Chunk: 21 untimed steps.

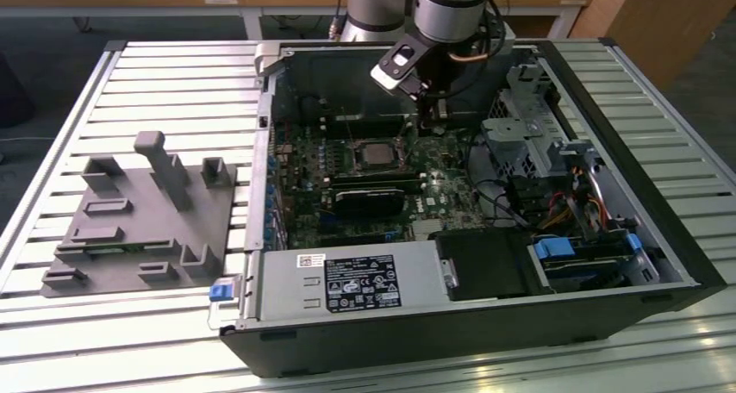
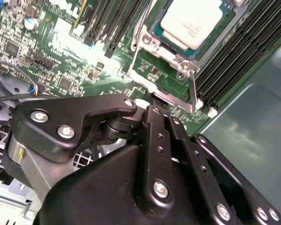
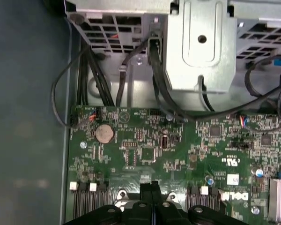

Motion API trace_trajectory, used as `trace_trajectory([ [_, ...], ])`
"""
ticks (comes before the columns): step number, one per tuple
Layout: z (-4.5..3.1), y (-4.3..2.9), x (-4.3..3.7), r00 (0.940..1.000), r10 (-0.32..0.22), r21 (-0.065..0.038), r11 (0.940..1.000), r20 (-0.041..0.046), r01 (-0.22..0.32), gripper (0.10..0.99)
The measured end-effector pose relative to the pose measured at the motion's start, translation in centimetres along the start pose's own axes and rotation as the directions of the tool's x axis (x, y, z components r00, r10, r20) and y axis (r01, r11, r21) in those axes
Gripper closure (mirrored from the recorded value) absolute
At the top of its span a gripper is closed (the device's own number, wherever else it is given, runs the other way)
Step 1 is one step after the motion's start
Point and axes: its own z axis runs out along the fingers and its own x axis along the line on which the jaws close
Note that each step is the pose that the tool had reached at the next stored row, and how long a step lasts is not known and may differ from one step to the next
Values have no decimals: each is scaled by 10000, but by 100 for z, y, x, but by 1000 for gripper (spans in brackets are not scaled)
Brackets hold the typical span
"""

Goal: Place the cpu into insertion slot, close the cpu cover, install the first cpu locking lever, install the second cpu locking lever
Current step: 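Close the cpu cover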

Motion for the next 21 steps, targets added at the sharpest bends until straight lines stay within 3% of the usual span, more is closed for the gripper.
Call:
trace_trajectory([
  [10, 2, -125, 3, 10000, 0, 0, 10000, 0, 0, 980],
  [21, 8, -214, 5, 10000, 0, 0, 10000, -1, 0, 980],
])
